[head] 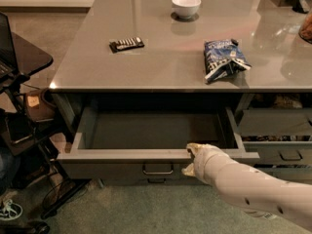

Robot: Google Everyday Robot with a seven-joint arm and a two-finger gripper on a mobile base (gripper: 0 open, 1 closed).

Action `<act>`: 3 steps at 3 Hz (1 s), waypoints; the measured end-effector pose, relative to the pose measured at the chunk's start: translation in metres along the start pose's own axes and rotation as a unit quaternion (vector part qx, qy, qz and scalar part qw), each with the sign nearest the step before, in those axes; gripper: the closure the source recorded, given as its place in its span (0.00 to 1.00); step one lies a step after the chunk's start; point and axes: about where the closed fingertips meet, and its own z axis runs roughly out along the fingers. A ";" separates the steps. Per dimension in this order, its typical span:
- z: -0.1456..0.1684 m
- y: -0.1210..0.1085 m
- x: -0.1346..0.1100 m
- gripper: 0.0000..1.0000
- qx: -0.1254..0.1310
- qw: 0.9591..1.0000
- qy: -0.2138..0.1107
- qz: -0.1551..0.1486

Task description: Open top drawer

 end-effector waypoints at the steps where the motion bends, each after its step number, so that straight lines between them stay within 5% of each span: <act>1: -0.005 0.001 -0.001 1.00 0.000 1.000 0.000 0.000; 3: -0.015 0.009 -0.001 1.00 -0.002 1.000 -0.001 0.001</act>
Offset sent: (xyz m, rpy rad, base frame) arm -0.4019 -0.0795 -0.0837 0.1042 0.0996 0.0398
